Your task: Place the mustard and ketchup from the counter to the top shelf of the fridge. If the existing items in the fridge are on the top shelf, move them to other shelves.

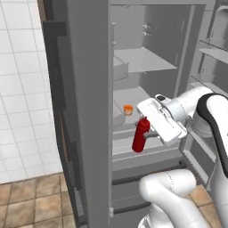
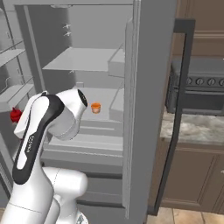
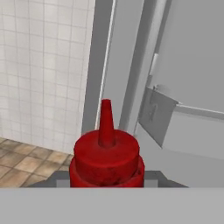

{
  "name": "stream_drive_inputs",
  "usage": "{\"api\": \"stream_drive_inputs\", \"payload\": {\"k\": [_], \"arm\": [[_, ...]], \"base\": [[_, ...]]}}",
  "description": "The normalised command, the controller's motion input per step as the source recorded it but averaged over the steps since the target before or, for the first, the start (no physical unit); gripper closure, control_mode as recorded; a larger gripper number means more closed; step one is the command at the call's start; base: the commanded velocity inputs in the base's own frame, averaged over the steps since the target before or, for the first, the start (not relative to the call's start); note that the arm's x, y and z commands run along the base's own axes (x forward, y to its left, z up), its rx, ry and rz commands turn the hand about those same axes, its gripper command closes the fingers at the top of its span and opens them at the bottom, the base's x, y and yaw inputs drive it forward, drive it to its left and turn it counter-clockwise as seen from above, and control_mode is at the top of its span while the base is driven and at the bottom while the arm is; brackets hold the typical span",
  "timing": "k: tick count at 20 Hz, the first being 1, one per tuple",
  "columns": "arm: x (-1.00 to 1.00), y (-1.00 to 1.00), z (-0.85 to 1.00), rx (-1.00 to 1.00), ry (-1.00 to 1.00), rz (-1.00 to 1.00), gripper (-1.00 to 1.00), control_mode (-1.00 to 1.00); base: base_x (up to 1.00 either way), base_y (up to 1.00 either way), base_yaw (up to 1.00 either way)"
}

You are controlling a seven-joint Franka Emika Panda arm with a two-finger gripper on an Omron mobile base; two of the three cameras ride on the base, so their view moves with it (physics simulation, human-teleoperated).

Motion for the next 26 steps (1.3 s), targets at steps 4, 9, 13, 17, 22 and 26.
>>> {"api": "stream_drive_inputs", "payload": {"k": [4, 9, 13, 17, 22, 26], "arm": [[0.00, 0.00, 0.00, 0.00, 0.00, 0.00, 1.00, 1.00], [0.00, 0.00, 0.00, 0.00, 0.00, 0.00, 1.00, 1.00], [0.00, 0.00, 0.00, 0.00, 0.00, 0.00, 1.00, 1.00], [0.09, 0.00, 0.14, 0.00, 0.00, -0.05, 1.00, -1.00], [0.32, -0.49, 0.58, 0.00, 0.00, -0.31, 1.00, -1.00], [0.31, -0.39, 0.67, 0.04, -0.09, -0.44, 1.00, -1.00]], "base": [[0.41, 0.12, -0.01], [0.52, 0.34, -0.04], [0.54, 0.24, -0.04], [0.38, 0.11, -0.05], [0.00, 0.00, 0.00], [0.00, 0.00, 0.00]]}}
